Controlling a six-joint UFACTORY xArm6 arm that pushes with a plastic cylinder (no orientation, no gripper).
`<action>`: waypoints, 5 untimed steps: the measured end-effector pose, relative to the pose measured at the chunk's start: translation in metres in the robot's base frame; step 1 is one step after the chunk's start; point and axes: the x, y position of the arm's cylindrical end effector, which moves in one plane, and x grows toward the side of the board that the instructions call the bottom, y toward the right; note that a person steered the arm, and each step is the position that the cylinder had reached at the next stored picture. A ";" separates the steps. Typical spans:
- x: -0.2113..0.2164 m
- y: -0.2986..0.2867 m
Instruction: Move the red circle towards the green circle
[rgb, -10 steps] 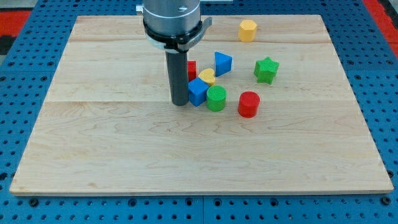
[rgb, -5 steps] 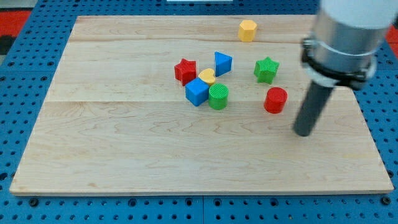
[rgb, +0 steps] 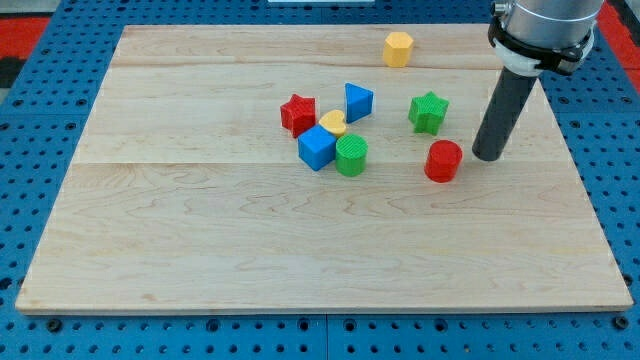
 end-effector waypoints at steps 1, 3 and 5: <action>0.000 0.005; 0.019 -0.034; 0.018 -0.070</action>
